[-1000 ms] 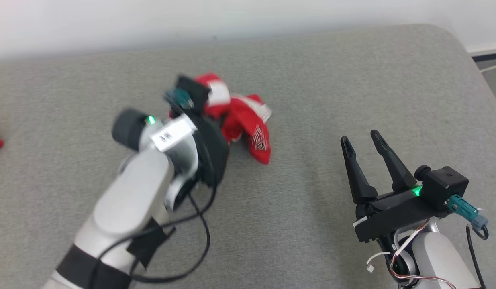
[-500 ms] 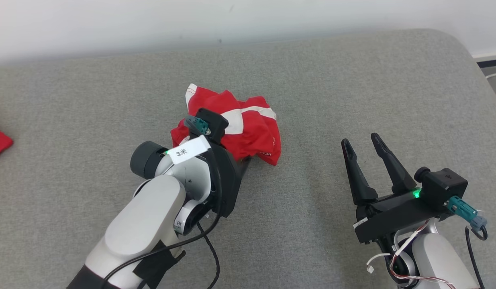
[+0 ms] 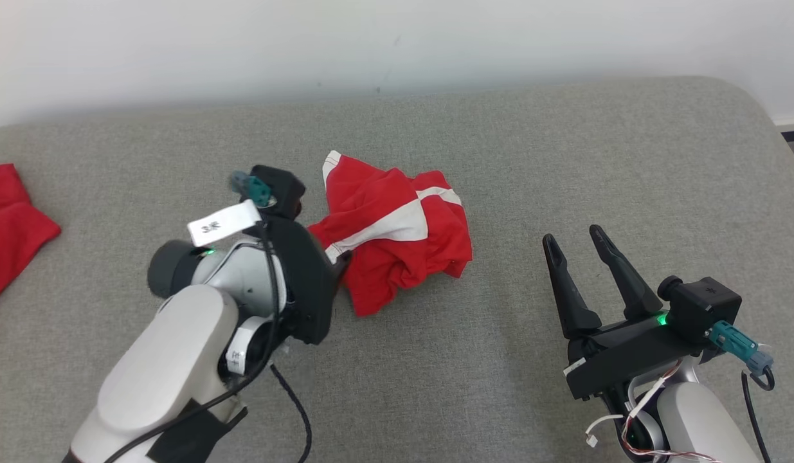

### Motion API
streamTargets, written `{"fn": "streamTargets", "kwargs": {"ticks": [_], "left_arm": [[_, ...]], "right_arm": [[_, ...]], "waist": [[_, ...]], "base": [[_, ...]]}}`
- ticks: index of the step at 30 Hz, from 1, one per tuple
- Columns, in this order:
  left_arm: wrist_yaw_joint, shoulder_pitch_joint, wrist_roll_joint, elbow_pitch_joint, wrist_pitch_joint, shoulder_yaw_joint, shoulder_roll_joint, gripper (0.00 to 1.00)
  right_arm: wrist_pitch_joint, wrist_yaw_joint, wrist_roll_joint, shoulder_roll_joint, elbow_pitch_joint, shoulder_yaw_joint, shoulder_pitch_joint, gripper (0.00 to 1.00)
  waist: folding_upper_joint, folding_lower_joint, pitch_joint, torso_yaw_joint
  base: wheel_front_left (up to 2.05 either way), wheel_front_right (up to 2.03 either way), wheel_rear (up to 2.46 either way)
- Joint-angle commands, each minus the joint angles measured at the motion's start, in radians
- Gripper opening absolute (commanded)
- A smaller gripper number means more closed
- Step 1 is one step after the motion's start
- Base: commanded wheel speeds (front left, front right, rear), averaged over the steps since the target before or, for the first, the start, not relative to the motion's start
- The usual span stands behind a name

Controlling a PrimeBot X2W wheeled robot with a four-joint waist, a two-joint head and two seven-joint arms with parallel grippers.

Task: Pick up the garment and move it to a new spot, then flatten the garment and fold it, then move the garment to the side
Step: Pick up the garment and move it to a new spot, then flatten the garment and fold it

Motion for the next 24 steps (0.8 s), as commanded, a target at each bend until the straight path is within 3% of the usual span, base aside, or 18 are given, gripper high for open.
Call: {"fn": "streamTargets", "kwargs": {"ticks": [1, 10, 19, 21, 22, 24], "left_arm": [[0.005, 0.016, -0.009, -0.008, 0.006, 0.005, 0.004, 1.0], [0.055, 0.034, -0.057, 0.03, 0.029, 0.054, 0.004, 1.0], [0.063, -0.003, -0.086, 0.084, 0.025, 0.085, 0.004, 1.0], [0.061, -0.007, -0.094, 0.088, 0.025, 0.087, 0.001, 0.91], [0.06, -0.009, -0.095, 0.091, 0.027, 0.088, 0.002, 0.6], [0.06, -0.014, -0.092, 0.097, 0.022, 0.088, 0.007, 0.38]], "right_arm": [[0.002, 0.003, -0.007, -0.004, -0.003, 0.0, 0.006, 1.0], [0.002, 0.003, -0.005, -0.004, -0.011, 0.01, -0.008, 1.0], [-0.007, 0.003, 0.0, -0.004, -0.01, 0.003, -0.017, 1.0], [-0.008, 0.003, -0.004, -0.004, -0.01, -0.002, -0.017, 1.0], [-0.009, 0.003, -0.005, -0.004, -0.009, -0.003, -0.018, 1.0], [-0.01, 0.003, -0.005, -0.004, -0.008, -0.001, -0.019, 1.0]], "waist": [[0.0, 0.0001, 0.001, -0.002], [0.0, 0.0001, 0.025, -0.041], [0.0, 0.0001, 0.063, -0.082], [0.0, 0.0001, 0.066, -0.084], [0.0, 0.0001, 0.067, -0.085], [0.0, 0.0001, 0.068, -0.086]], "base": [[0.0, 0.0, 0.0], [0.0, 0.0, 0.0], [0.0, 0.0, 0.0], [0.0, 0.0, 0.0], [0.0, 0.0, 0.0], [0.0, 0.0, 0.0]]}}
